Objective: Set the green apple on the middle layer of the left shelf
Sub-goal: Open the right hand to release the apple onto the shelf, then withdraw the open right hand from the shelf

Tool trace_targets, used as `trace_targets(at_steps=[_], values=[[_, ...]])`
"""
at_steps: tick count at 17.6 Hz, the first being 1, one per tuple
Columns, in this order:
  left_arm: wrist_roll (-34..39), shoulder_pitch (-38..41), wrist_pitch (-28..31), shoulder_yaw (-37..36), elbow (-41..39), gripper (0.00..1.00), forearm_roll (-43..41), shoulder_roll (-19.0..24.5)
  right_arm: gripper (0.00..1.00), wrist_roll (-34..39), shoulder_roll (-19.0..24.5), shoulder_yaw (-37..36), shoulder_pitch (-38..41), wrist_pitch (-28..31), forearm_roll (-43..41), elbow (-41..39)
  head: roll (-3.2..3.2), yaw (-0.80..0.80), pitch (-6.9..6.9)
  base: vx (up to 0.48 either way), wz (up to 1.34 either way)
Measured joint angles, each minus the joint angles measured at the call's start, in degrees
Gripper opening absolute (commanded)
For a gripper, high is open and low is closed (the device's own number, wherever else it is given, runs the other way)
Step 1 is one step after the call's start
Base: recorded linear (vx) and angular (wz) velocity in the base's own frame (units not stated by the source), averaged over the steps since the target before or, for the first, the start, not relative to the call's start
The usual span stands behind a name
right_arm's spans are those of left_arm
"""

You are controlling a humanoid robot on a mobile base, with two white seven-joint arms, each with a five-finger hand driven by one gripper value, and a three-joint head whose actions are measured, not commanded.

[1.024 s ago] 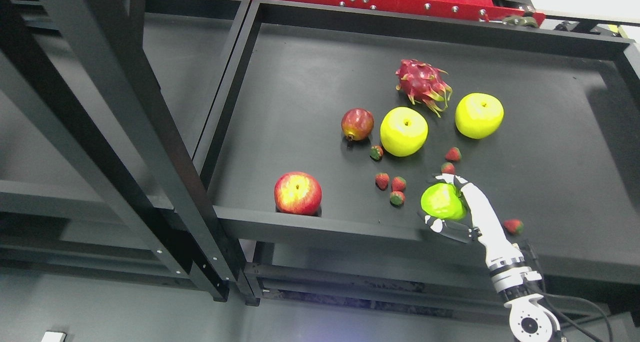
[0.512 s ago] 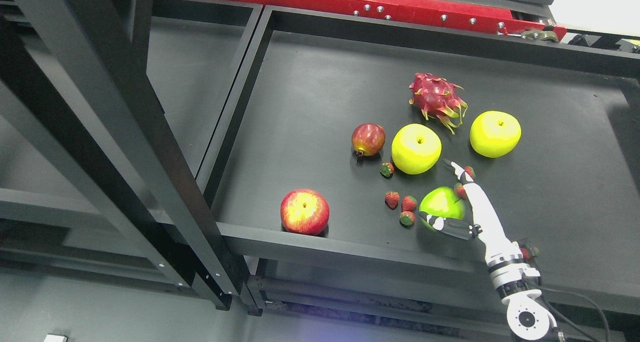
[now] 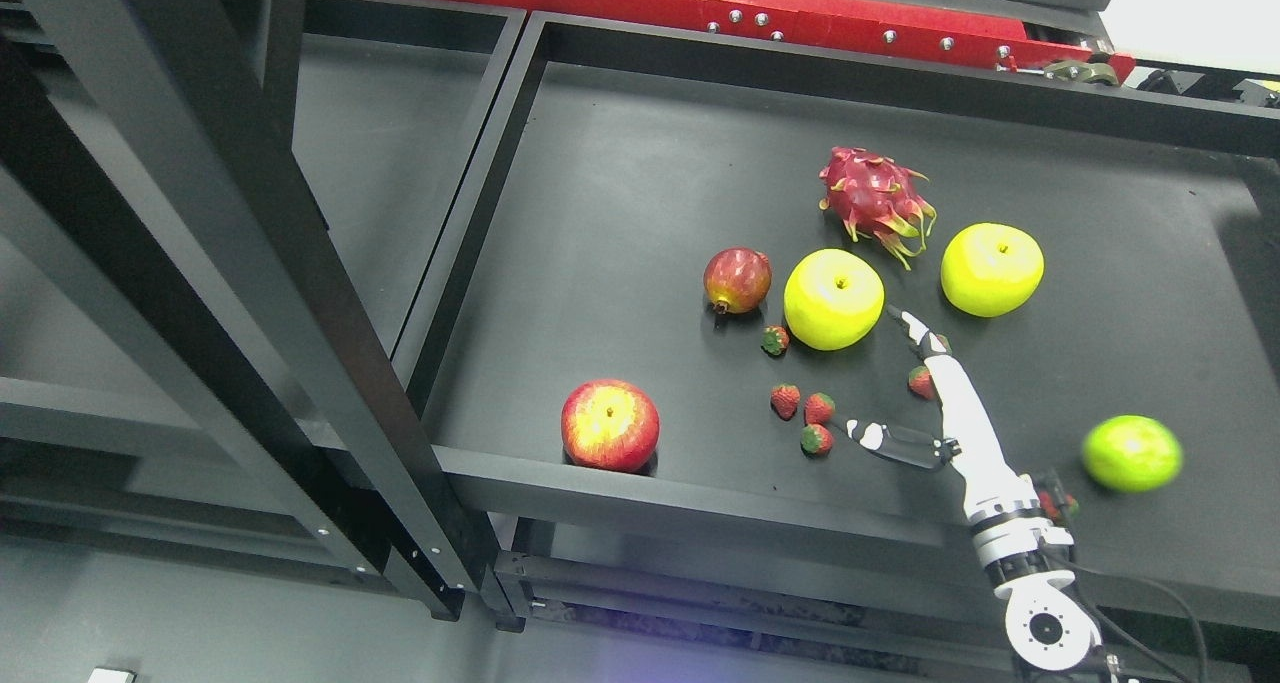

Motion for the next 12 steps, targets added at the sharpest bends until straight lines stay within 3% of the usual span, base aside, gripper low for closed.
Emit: trace_targets(at_steps=[12], values=[[0.0,0.0,0.0,0.0,0.0,1.0,0.0,0.0,1.0,-10.6,4.6,1.3,-0.1,5.3,-15.7,0.0,0.0,0.0,0.0,0.0,0.0]])
